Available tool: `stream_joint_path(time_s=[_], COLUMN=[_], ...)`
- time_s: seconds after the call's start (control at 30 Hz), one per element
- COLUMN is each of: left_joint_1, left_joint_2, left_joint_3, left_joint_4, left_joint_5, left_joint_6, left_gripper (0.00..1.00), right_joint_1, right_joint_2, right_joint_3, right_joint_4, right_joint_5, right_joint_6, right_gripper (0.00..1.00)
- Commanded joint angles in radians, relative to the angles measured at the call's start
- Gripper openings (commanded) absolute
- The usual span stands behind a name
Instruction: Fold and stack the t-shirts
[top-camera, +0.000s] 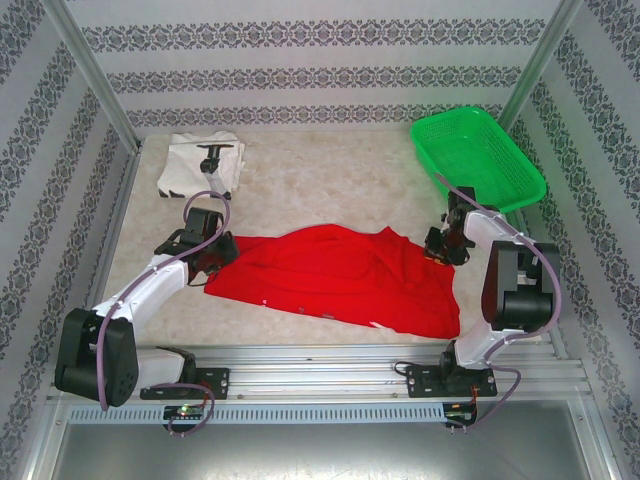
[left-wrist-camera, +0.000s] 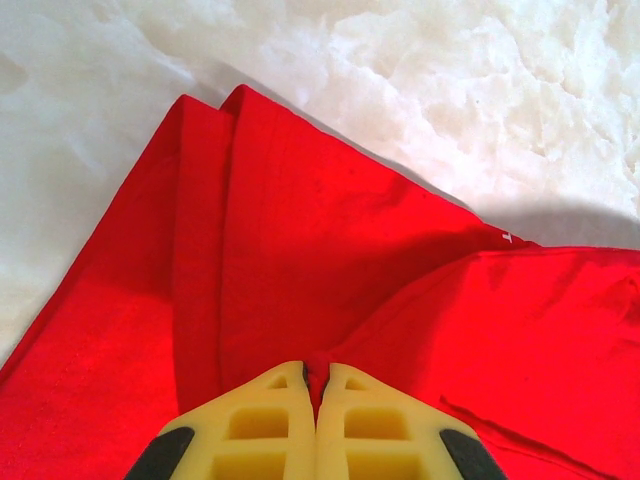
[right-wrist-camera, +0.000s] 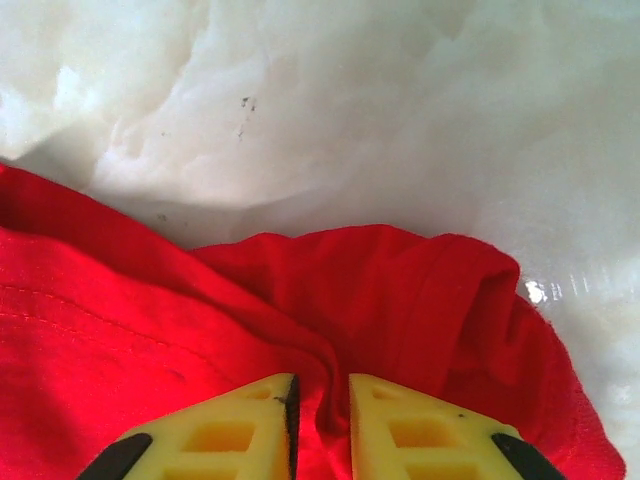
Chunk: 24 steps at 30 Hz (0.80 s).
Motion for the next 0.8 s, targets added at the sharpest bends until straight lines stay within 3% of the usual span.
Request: stream_joint_path(time_s=[0.0, 0.27, 0.37, 0.5, 0.77], left_joint_1=[-0.012, -0.012, -0.013, -0.013, -0.013], left_joint_2=[-0.005, -0.008, -0.011, -0.014, -0.012], left_joint_3=[-0.014, -0.013, -0.011, -0.006, 0.16], left_joint_4=[0.024, 0.021, 0.019, 0.015, -0.058], left_joint_5=[-0.004, -0.007, -0.007, -0.007, -0.022], left_joint_6=[0.012, 0.013, 0.015, 0.017, 0.114], left_gripper=[0.0, 0.0, 0.0, 0.0, 0.0], right_joint_1=[0.006, 0.007, 0.008, 0.013, 0.021], right_joint_2=[0.007, 0.022, 0.031, 0.032, -0.094], right_joint_3=[-0.001, 0.001, 0.002, 0.024, 0.142], right_joint_4=[-0.037, -0.048, -0.036, -0.031, -0.065], right_joint_5=[0.036, 0.076, 0.082, 0.095, 0.044], right_joint_6=[-0.017, -0.017, -0.013, -0.005, -0.004], right_gripper=[0.2, 0.18, 0.13, 0.0, 0.0])
